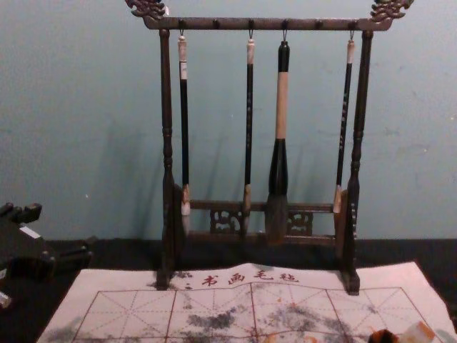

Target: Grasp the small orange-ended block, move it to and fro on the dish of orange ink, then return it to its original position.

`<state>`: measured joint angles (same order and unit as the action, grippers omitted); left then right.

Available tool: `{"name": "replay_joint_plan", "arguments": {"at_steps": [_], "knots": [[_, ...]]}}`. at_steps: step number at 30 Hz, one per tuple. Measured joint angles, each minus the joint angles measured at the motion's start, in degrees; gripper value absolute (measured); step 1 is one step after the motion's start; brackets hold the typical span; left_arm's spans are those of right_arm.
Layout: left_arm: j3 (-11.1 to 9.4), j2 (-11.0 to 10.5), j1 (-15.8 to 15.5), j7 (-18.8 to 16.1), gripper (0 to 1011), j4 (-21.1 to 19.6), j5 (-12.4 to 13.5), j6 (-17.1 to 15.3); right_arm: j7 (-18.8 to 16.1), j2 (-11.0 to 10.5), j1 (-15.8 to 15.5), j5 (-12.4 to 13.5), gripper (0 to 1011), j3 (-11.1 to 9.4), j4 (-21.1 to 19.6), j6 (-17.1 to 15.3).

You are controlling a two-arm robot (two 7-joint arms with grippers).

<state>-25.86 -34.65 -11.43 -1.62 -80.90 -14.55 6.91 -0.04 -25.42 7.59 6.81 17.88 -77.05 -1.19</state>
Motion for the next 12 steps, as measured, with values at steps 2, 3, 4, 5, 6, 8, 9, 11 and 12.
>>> {"name": "replay_joint_plan", "arguments": {"at_steps": [2,3,4,5,6,8,9,11,12], "knots": [[0.0,0.0,0.0,0.0,1001,0.0,0.0,0.0,-0.01,-0.01,0.0,0.0,1000,0.01,-0.01,-0.01],[0.0,0.0,0.0,0.0,1001,0.0,0.0,0.0,-0.02,-0.02,0.0,0.0,1000,0.03,-0.02,-0.02],[0.0,0.0,0.0,0.0,1001,0.0,0.0,0.0,-0.02,-0.02,0.0,0.0,1000,0.03,-0.02,-0.02],[0.0,0.0,0.0,0.0,1001,0.0,0.0,0.0,-0.02,-0.03,0.0,0.0,1000,0.04,-0.02,-0.03],[0.0,0.0,0.0,0.0,1001,0.0,0.0,0.0,-0.02,-0.03,0.0,0.0,1000,0.05,-0.03,-0.04],[0.0,0.0,0.0,0.0,1001,0.0,0.0,0.0,-0.02,-0.04,0.0,0.0,1000,0.06,-0.04,-0.06],[0.0,0.0,0.0,0.0,1001,0.0,0.0,0.0,-0.03,-0.05,0.0,0.0,1000,0.07,-0.04,-0.07],[0.0,0.0,0.0,0.0,1001,0.0,0.0,0.0,-0.02,-0.05,0.0,0.0,1000,0.08,-0.05,-0.08],[0.0,0.0,0.0,0.0,1001,0.0,0.0,0.0,-0.02,-0.06,0.0,0.0,1000,0.08,-0.05,-0.08]]}}
